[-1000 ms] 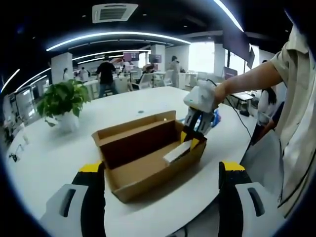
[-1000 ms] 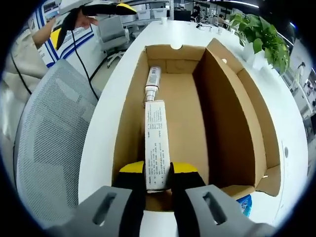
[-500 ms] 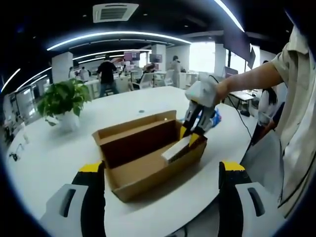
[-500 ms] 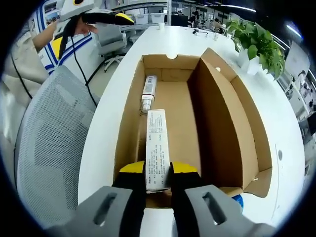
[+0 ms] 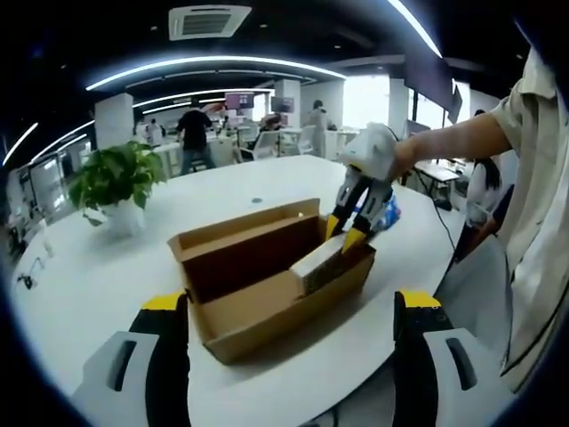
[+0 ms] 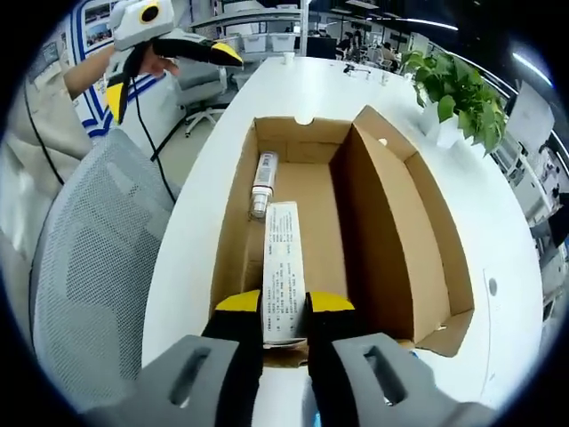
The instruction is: Operate the shoe box by opening the lid, removing the specified soft item, and placing it in the target area until the item is outside and the box remains undamaged.
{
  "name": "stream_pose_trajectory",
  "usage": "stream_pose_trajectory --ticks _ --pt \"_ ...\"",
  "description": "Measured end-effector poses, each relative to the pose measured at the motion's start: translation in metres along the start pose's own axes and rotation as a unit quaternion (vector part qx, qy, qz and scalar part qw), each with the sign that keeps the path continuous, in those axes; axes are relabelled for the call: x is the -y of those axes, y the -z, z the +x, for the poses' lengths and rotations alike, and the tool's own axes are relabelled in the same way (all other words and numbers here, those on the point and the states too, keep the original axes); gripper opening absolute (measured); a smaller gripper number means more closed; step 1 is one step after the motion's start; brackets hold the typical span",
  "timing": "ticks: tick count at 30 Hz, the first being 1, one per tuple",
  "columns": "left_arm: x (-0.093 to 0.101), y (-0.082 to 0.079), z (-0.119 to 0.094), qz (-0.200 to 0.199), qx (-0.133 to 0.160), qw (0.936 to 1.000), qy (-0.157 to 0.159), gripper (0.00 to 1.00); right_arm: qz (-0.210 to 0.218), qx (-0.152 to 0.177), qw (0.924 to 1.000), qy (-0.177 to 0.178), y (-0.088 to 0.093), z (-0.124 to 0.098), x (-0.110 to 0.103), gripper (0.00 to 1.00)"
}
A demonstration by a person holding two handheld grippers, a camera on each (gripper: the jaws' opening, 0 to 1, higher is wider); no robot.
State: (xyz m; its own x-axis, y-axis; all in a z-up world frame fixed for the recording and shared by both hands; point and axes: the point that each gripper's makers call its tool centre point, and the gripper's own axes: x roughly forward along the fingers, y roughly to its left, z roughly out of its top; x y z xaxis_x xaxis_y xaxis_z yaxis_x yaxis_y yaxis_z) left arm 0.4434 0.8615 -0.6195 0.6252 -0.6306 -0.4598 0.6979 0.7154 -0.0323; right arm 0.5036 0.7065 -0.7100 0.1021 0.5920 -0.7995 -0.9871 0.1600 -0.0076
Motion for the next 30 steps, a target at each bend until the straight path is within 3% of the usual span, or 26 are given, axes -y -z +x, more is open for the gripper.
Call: stream_pose_trajectory --ticks 14,30 --pt "0.0 0.001 0.002 -0.003 0.0 1.0 0.001 0.98 -0.007 0.043 0.9989 0.017 -0.024 -0.038 0.013 0.15" --pt "-0.001 0.0 0.008 -0.003 0.002 1.0 0.007 0.98 -0.004 0.069 0.9962 0.054 -0.017 -0.094 0.038 0.15"
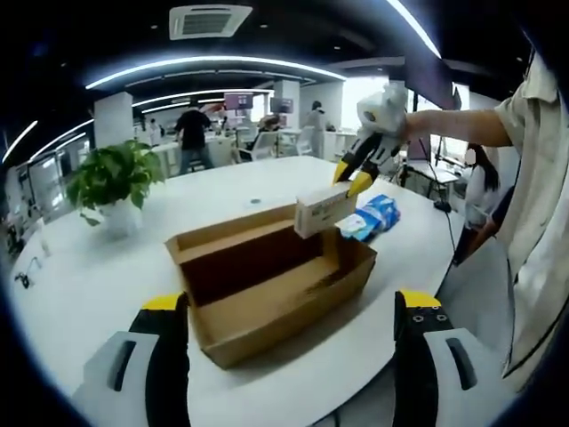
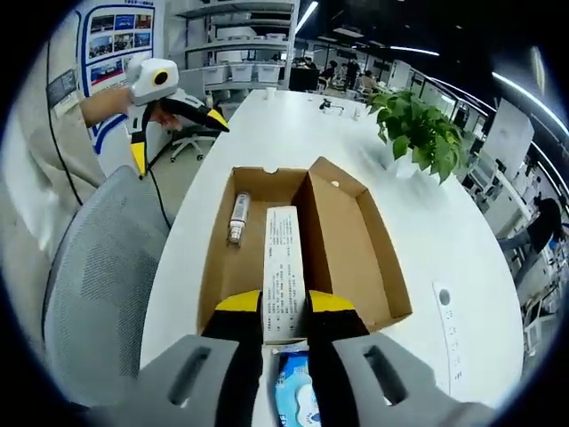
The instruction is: Operate the shoe box by opening the lid, removing the specified soft item, and placing it in the target area until the item is outside and the box remains undamaged.
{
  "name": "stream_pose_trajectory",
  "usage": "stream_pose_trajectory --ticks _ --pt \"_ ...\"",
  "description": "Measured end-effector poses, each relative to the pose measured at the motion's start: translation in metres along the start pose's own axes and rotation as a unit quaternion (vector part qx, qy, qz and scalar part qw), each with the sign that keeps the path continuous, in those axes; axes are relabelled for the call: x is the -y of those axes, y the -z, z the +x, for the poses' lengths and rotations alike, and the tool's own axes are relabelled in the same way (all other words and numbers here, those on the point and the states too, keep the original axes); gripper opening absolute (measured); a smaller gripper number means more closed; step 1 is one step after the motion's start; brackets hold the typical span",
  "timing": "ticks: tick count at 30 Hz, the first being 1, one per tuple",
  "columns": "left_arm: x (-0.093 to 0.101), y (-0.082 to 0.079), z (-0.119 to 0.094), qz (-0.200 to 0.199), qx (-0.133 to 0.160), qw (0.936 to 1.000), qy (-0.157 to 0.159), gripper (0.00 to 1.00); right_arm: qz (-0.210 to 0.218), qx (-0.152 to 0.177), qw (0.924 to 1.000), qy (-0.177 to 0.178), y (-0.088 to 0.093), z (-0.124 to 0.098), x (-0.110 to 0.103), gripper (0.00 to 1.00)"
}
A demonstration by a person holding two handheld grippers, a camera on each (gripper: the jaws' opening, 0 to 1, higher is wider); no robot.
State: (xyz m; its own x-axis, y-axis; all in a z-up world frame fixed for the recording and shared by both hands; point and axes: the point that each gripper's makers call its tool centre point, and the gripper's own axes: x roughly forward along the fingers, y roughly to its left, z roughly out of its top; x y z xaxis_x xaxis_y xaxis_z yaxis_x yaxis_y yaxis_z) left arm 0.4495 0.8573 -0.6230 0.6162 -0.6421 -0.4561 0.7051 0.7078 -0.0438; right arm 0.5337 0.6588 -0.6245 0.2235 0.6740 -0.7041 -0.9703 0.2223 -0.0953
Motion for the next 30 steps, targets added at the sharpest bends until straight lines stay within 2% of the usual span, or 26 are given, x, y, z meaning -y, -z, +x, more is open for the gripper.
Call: stream_pose_trajectory --ticks 7,19,30 --pt "-0.001 -0.001 0.001 0.001 0.002 1.0 0.001 0.98 0.001 0.002 1.0 0.009 0.007 -0.021 0.012 0.15" --pt "-0.005 -0.002 0.002 0.002 0.0 1.0 0.002 0.99 0.01 -0.001 0.999 0.044 0.024 -0.063 0.039 0.15" --pt "0.001 -0.009 0.006 0.018 0.011 0.9997 0.013 1.0 0.012 -0.026 0.998 0.055 0.056 -0.085 0.058 0.15"
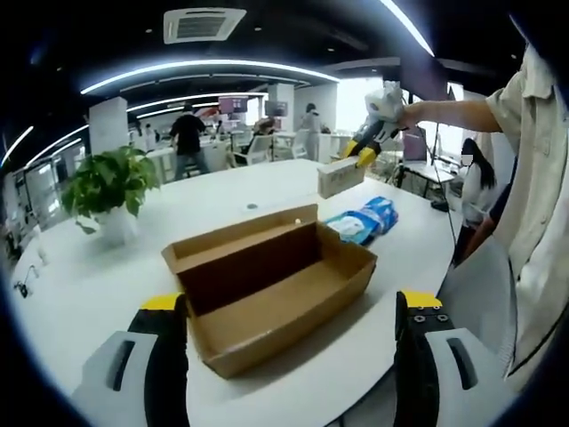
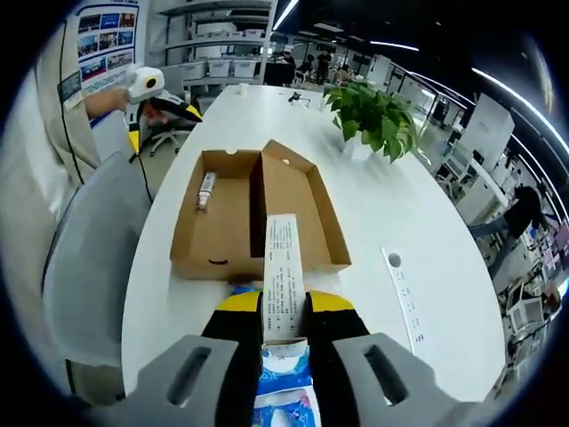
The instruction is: Operate the shoe box by opening the lid, removing the specified soft item, and placing it in the target area until the item is outside and the box remains undamaged.
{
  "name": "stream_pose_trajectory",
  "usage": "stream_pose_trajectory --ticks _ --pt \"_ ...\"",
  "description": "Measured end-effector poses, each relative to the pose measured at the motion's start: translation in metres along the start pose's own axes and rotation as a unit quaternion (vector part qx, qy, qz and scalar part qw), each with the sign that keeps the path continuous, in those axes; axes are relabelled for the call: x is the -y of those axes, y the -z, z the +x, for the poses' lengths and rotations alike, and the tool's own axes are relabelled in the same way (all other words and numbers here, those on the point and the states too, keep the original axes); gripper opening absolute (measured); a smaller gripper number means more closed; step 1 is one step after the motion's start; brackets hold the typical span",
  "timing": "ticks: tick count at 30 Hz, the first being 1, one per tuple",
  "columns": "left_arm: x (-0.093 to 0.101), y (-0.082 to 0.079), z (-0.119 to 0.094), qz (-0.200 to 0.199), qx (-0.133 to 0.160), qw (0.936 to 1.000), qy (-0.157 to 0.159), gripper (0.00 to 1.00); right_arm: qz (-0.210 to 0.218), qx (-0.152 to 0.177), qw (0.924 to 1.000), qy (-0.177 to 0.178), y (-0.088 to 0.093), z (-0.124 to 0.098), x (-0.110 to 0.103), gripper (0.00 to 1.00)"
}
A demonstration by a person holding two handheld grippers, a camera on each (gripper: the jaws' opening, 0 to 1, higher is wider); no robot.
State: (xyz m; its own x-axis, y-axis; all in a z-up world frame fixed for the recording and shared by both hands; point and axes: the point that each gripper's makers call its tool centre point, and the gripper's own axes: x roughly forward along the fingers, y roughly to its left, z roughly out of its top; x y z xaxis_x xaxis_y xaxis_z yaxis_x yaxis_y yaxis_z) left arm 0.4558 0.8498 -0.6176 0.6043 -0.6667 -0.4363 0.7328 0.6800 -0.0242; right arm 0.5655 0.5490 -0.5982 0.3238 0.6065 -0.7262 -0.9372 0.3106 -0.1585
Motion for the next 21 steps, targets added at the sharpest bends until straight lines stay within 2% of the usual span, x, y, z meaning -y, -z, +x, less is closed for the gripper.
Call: stream_pose_trajectory --ticks 7,14,21 --pt "0.0 -0.007 -0.004 -0.008 0.021 0.9998 -0.003 1.0 0.007 -0.023 0.9997 0.008 0.031 -0.007 0.017 0.15" --pt "0.0 0.002 -0.003 -0.013 0.005 0.9999 -0.006 1.0 0.02 -0.04 0.9989 0.016 0.059 -0.012 0.033 0.15" --pt "-0.004 0.002 -0.003 -0.012 -0.001 0.9999 -0.012 1.0 0.027 -0.059 0.9977 0.021 0.088 -0.015 0.044 0.15"
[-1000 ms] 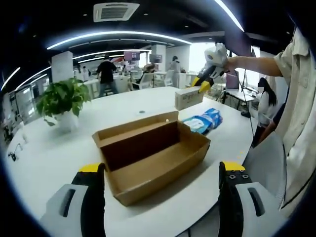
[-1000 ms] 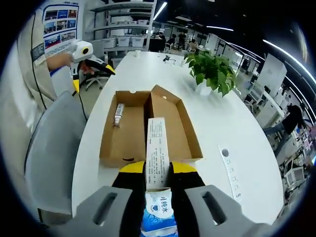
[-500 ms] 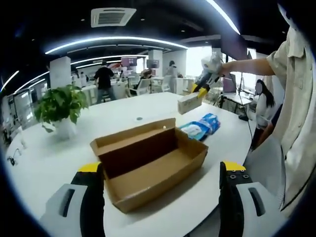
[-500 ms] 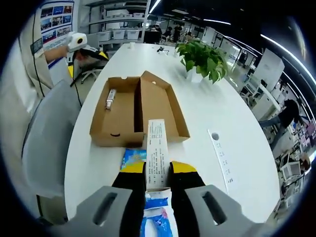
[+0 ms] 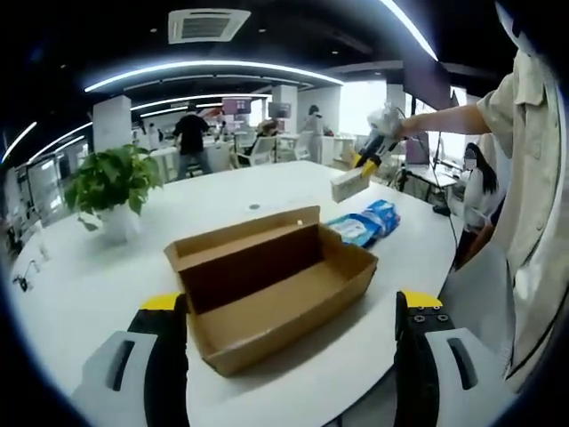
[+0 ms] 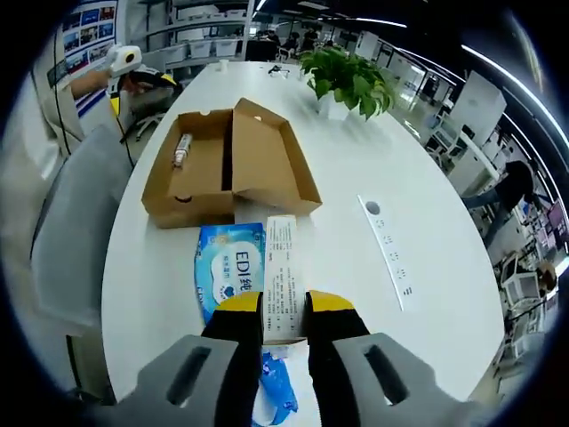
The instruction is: Operate the shoe box by opening the lid, removing the specified soft item, and placing it in the target area until the item is outside and the box remains undamaged.
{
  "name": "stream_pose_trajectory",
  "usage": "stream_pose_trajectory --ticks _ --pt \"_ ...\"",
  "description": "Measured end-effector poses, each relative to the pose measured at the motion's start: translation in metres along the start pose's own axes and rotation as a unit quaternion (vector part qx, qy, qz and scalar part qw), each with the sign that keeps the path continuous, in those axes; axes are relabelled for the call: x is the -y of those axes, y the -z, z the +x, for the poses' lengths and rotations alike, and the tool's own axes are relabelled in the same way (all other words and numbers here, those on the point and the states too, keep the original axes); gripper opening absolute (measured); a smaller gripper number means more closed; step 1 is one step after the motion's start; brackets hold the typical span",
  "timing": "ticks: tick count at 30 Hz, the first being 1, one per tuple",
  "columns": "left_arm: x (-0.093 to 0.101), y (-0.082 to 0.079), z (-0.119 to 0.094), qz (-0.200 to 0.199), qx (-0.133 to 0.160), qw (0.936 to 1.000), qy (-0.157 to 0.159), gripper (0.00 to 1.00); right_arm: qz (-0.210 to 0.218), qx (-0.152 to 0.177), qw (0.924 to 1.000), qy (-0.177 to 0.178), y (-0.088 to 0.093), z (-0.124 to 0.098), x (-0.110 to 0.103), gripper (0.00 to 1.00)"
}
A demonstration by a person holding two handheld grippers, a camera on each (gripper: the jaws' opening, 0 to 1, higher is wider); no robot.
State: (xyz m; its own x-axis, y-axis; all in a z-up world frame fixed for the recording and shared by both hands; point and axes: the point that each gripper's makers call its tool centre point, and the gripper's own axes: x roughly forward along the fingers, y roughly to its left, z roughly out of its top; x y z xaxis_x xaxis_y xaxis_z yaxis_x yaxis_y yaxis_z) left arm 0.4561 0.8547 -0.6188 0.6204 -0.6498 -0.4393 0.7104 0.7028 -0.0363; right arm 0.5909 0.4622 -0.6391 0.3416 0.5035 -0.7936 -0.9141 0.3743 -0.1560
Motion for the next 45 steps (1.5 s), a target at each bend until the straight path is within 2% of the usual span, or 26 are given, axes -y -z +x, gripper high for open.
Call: stream_pose_trajectory --ticks 14,23,33,38,45 --pt "-0.005 0.011 0.002 -0.005 -0.026 0.9996 -0.012 1.0 0.023 -0.036 0.999 0.006 0.053 0.013 0.016 0.15" --pt "-0.007 0.018 0.003 -0.009 -0.037 0.9992 -0.015 1.0 0.027 -0.07 0.9972 -0.002 0.085 0.024 0.016 0.15" --pt "-0.01 0.024 0.004 -0.017 -0.044 0.9987 -0.018 0.99 0.004 -0.118 0.9929 -0.009 0.117 0.026 0.021 0.16" --pt "-0.012 0.026 0.003 -0.021 -0.045 0.9986 -0.02 0.99 -0.027 -0.152 0.988 -0.01 0.134 0.027 0.026 0.16" --pt "-0.015 0.029 -0.001 -0.024 -0.048 0.9982 -0.025 0.99 -0.052 -0.176 0.9828 -0.019 0.149 0.029 0.026 0.16"
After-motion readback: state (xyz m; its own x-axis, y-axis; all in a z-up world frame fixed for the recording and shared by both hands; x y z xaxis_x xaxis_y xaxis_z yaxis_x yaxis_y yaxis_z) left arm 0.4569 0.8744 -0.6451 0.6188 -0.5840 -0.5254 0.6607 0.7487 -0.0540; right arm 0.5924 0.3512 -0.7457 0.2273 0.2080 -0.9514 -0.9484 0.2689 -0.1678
